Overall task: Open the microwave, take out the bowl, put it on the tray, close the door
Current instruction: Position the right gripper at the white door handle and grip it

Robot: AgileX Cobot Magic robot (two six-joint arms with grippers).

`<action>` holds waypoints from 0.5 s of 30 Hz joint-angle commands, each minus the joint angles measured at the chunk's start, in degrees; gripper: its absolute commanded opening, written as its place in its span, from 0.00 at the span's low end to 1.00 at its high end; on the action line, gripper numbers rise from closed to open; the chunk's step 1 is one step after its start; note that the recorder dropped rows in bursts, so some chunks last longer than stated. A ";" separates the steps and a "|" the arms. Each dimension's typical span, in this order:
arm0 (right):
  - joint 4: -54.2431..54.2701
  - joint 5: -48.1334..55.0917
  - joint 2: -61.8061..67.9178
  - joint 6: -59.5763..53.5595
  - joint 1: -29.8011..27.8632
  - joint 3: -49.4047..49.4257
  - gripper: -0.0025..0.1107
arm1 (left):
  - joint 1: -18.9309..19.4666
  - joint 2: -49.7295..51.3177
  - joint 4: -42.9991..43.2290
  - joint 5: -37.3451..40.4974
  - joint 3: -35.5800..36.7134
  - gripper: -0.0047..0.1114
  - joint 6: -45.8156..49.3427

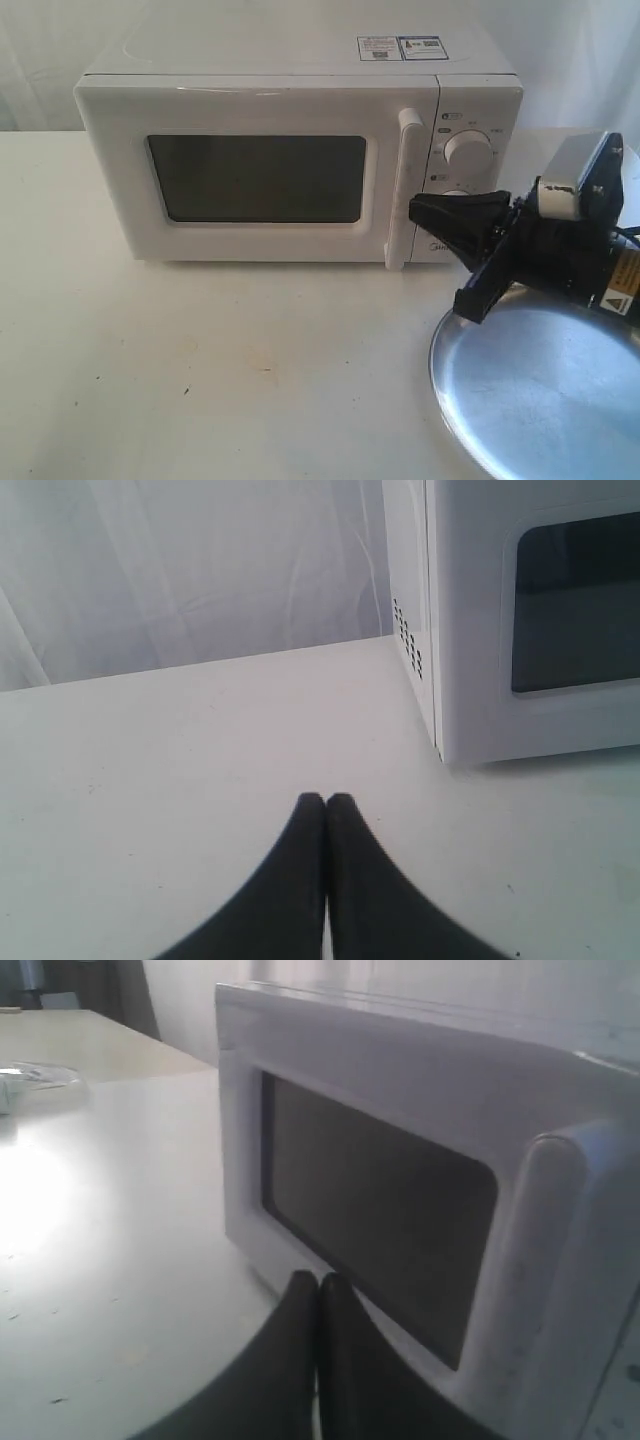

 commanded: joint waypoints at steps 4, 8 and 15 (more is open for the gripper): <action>12.23 4.45 1.20 -6.00 -0.31 0.24 0.07 | -0.07 -0.12 -0.45 -0.30 -0.16 0.04 0.00; 10.54 -2.88 4.52 -6.83 -0.31 -0.04 0.25 | -0.07 -0.12 -0.45 -0.30 -0.16 0.04 0.00; 10.44 0.06 8.47 -6.80 -0.31 -4.50 0.42 | -0.07 -0.12 -0.45 -0.30 -0.16 0.04 0.00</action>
